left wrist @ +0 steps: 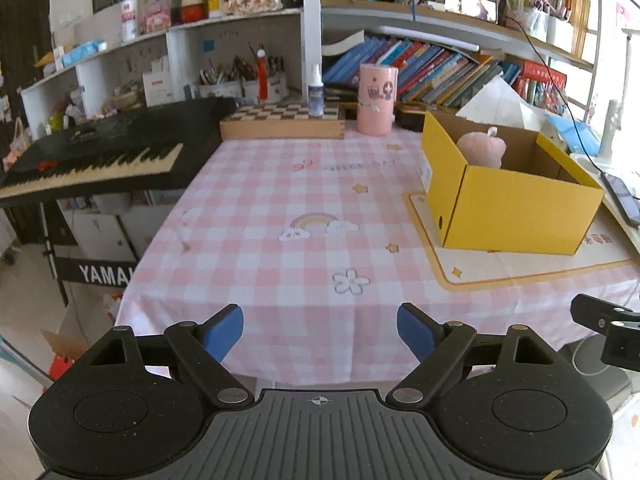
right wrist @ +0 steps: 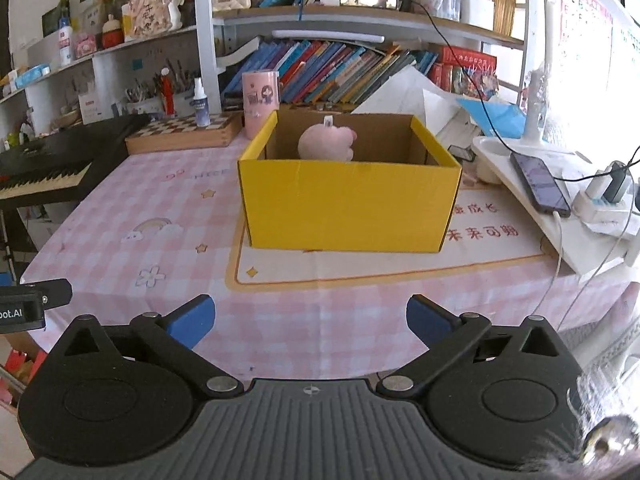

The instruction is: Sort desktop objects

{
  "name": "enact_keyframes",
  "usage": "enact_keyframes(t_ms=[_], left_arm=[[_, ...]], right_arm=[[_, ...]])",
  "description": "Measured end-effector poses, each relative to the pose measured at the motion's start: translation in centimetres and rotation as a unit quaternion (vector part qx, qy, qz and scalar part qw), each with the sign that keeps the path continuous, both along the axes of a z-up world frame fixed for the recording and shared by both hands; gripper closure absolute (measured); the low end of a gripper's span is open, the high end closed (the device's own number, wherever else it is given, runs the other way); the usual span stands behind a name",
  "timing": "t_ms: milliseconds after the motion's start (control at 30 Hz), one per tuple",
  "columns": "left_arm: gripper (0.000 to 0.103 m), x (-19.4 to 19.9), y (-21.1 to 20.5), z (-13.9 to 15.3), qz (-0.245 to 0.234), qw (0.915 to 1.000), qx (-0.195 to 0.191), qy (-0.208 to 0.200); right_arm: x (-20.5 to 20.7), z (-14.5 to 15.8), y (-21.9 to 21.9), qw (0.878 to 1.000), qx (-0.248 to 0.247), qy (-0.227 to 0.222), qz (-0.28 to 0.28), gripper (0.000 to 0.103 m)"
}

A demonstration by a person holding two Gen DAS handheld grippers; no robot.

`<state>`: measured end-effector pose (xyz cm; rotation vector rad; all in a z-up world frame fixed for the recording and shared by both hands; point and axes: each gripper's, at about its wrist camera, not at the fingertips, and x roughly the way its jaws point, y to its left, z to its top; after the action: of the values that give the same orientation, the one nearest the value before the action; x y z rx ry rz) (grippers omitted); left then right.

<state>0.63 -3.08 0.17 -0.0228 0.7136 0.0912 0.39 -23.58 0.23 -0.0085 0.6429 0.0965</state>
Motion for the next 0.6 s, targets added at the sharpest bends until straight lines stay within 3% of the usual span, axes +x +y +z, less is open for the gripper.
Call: enact_keyframes(t_ms=[600], left_arm=[[0.016,-0.06,0.58,-0.39,0.003,1.0000,-0.008,0.002]], right_arm=[[0.07,-0.26,0.81,1.000,-0.006,0.005,0.009,0.000]])
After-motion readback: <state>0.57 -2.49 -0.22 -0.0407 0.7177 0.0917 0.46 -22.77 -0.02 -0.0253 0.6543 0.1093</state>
